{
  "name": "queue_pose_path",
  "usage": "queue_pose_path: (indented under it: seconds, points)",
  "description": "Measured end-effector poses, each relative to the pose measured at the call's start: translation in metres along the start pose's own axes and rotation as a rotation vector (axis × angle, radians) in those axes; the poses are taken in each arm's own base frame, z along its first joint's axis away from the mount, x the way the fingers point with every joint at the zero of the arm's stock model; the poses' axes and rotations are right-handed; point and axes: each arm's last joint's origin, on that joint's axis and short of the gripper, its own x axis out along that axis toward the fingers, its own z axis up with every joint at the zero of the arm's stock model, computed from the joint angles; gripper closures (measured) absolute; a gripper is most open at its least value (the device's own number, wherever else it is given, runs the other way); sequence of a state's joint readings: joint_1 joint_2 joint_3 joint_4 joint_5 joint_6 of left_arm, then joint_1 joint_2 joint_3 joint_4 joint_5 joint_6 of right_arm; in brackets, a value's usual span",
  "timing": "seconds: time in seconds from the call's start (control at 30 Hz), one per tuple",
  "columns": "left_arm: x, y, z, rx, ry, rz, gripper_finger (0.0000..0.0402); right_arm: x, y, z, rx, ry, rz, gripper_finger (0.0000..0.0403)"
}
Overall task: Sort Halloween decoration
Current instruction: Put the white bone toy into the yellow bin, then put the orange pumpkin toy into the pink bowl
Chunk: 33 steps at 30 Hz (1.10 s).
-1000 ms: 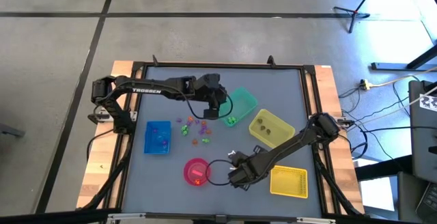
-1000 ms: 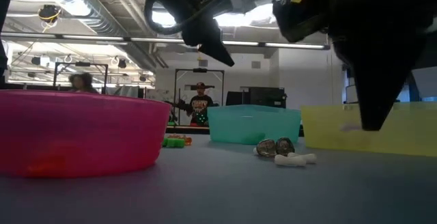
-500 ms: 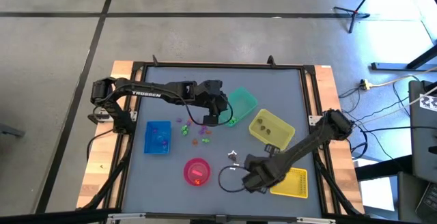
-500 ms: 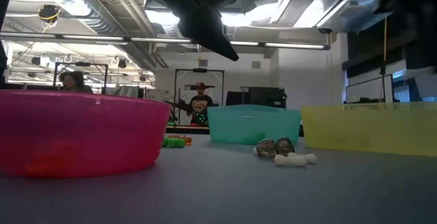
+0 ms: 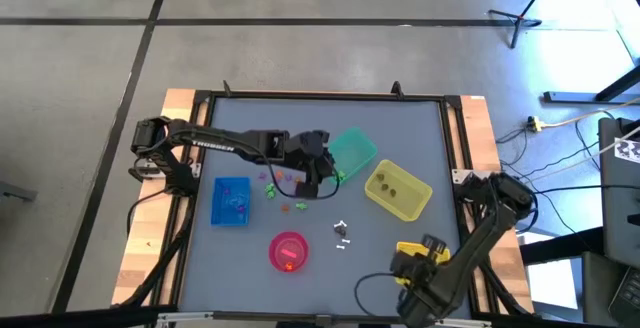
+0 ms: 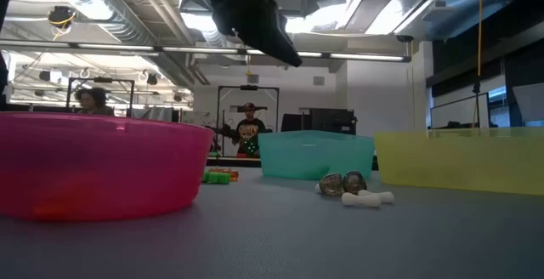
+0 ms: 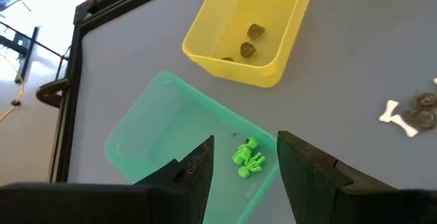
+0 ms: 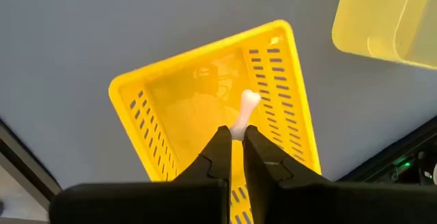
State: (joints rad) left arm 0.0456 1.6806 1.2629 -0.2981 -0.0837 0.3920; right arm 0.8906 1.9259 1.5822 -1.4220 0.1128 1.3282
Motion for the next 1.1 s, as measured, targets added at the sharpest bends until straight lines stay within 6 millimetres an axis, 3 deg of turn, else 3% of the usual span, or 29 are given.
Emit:
queue_pose_path:
  seconds: [0.33, 0.73, 1.1]
  points:
    - [-0.002, -0.016, 0.006, 0.003, -0.015, -0.031, 0.0256, 0.000, 0.002, -0.008, 0.000, -0.006, -0.002, 0.0378]
    - [-0.003, -0.022, 0.009, -0.081, -0.019, -0.046, 0.0256, 0.000, 0.002, -0.009, 0.001, -0.004, -0.008, 0.0267]
    - [-0.004, -0.029, -0.005, -0.203, 0.130, -0.106, 0.0256, -0.001, 0.007, -0.005, 0.012, -0.089, 0.033, 0.0249]
